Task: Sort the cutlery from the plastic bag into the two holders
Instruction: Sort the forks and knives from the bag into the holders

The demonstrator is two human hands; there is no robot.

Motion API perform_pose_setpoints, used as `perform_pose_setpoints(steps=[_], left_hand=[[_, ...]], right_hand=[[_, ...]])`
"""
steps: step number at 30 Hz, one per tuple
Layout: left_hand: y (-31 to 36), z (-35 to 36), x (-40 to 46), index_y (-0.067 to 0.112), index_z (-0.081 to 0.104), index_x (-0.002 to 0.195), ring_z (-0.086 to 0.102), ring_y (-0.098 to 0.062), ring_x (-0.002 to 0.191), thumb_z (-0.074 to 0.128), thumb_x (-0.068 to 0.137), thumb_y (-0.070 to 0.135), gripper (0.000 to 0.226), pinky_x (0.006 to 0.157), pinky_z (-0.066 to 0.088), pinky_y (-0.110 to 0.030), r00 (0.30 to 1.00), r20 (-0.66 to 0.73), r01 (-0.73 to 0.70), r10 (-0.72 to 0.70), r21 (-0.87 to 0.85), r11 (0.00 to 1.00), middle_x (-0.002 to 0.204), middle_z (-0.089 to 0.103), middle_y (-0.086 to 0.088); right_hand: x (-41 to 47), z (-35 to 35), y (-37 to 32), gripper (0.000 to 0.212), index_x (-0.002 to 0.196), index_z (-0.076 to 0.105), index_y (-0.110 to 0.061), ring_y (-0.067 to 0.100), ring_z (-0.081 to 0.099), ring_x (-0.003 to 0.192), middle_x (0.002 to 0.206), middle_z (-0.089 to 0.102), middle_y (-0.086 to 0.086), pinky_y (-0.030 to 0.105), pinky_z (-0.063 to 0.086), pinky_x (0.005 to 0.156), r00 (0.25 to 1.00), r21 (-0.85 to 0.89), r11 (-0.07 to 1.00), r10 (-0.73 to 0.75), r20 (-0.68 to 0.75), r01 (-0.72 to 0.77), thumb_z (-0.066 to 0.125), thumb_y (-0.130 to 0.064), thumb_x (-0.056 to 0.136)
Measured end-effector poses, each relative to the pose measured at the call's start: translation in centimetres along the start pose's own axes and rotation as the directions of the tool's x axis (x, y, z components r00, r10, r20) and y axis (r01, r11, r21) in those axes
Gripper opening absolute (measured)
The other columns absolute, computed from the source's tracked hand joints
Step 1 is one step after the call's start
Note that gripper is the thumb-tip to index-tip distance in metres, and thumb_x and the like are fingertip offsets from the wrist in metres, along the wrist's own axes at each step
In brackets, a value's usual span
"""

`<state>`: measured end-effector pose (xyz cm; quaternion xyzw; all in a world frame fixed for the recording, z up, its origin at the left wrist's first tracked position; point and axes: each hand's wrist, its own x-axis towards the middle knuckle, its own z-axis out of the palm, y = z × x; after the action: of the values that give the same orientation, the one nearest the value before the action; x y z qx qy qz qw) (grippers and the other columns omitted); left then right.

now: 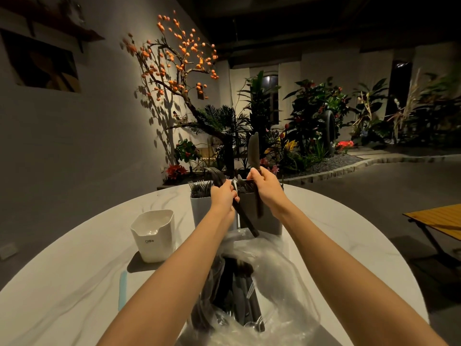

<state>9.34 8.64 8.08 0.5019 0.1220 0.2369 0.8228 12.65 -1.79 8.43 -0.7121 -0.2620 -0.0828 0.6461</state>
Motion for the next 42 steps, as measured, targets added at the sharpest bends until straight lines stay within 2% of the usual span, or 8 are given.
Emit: perform_pose_setpoints(steps=[3, 12, 18, 22, 28, 34, 38, 42], left_hand=[[0.3, 0.5, 0.6, 0.012, 0.039, 0.082, 0.03, -0.008, 0.051, 0.04, 0.101, 0.006, 0.021, 0.048, 0.027, -0.022, 1.0, -0.011, -0.014, 0.014, -0.018, 1.0, 0.066, 0.036, 0.0], [0.3, 1.3, 2.2, 0.016, 0.041, 0.083, 0.033, -0.009, 0.053, 0.038, 0.1, 0.005, 0.02, 0.051, 0.029, -0.023, 0.999, -0.015, -0.05, 0.05, -0.014, 0.999, 0.066, 0.037, 0.001], [0.1, 0.7, 2.6, 0.013, 0.038, 0.082, 0.034, -0.008, 0.048, 0.037, 0.101, 0.006, 0.021, 0.047, 0.032, -0.021, 0.995, 0.025, -0.098, 0.099, -0.026, 0.995, 0.061, 0.034, 0.001], [0.3, 0.4, 2.4, 0.012, 0.036, 0.08, 0.035, -0.007, 0.045, 0.035, 0.101, 0.006, 0.022, 0.041, 0.033, -0.018, 0.995, 0.045, -0.091, 0.091, -0.019, 0.996, 0.06, 0.034, -0.001], [0.4, 0.2, 2.3, 0.007, 0.034, 0.106, 0.038, -0.007, 0.049, 0.037, 0.1, 0.005, 0.007, 0.043, 0.035, -0.019, 0.994, 0.028, -0.103, 0.103, 0.002, 0.995, 0.062, 0.038, 0.0], [0.9, -0.2, 1.7, 0.008, 0.039, 0.094, 0.038, -0.01, 0.054, 0.036, 0.1, 0.003, 0.008, 0.05, 0.033, -0.023, 0.993, 0.023, -0.115, 0.117, -0.056, 0.992, 0.066, 0.038, -0.001], [1.6, -0.4, 1.6, 0.012, 0.039, 0.088, 0.036, -0.011, 0.052, 0.035, 0.1, 0.0, 0.017, 0.051, 0.033, -0.022, 0.99, -0.007, -0.143, 0.143, -0.145, 0.979, 0.064, 0.037, -0.001], [2.6, -1.0, 1.7, 0.009, 0.039, 0.094, 0.037, -0.011, 0.057, 0.037, 0.102, 0.005, 0.009, 0.056, 0.035, -0.024, 0.983, -0.076, -0.18, 0.168, -0.205, 0.962, 0.065, 0.038, -0.001]], right_hand=[[1.2, 0.1, 0.3, 0.027, 0.083, 0.061, -0.018, 0.025, 0.06, 0.075, 0.071, 0.059, -0.002, 0.051, 0.052, 0.078, 0.987, -0.122, 0.99, -0.082, -0.137, 0.065, 0.048, -0.036, 0.098], [1.5, -0.2, 0.1, 0.029, 0.098, 0.066, -0.012, 0.025, 0.064, 0.083, 0.094, 0.069, 0.009, 0.034, 0.048, 0.062, 0.891, -0.32, 0.932, -0.284, -0.355, 0.17, 0.053, -0.038, 0.097], [1.9, 0.2, 1.6, 0.035, 0.119, 0.059, -0.018, 0.028, 0.034, 0.121, 0.128, 0.045, 0.008, 0.039, 0.03, 0.099, 0.983, -0.871, 0.491, -0.147, -0.108, -0.022, 0.049, -0.043, 0.097], [2.0, 0.7, 1.6, 0.051, 0.135, 0.047, -0.023, 0.025, 0.032, 0.129, 0.137, 0.042, 0.004, 0.04, 0.024, 0.107, 0.973, -0.807, 0.59, -0.204, -0.103, 0.038, 0.058, -0.046, 0.091], [1.8, 0.9, 1.5, 0.064, 0.149, 0.032, -0.025, 0.016, 0.031, 0.14, 0.15, 0.039, -0.004, 0.039, 0.019, 0.114, 0.894, -0.718, 0.576, -0.423, 0.145, 0.39, 0.055, -0.004, 0.092], [1.7, 1.1, 1.9, 0.038, 0.135, 0.054, -0.022, 0.011, 0.023, 0.144, 0.146, 0.046, -0.006, 0.04, -0.007, 0.118, 0.949, -0.788, 0.528, -0.166, 0.269, 0.316, 0.043, -0.017, 0.099], [1.2, 1.8, 1.5, 0.03, 0.119, 0.067, -0.019, 0.013, 0.048, 0.127, 0.126, 0.064, -0.004, 0.038, 0.025, 0.114, 0.892, -0.586, 0.681, -0.408, 0.194, 0.439, 0.049, -0.027, 0.097], [0.3, 2.4, 0.9, 0.032, 0.119, 0.066, -0.014, 0.012, 0.065, 0.096, 0.109, 0.07, 0.002, 0.039, 0.054, 0.088, 0.925, -0.327, 0.874, -0.287, 0.248, 0.359, 0.055, -0.033, 0.096]])
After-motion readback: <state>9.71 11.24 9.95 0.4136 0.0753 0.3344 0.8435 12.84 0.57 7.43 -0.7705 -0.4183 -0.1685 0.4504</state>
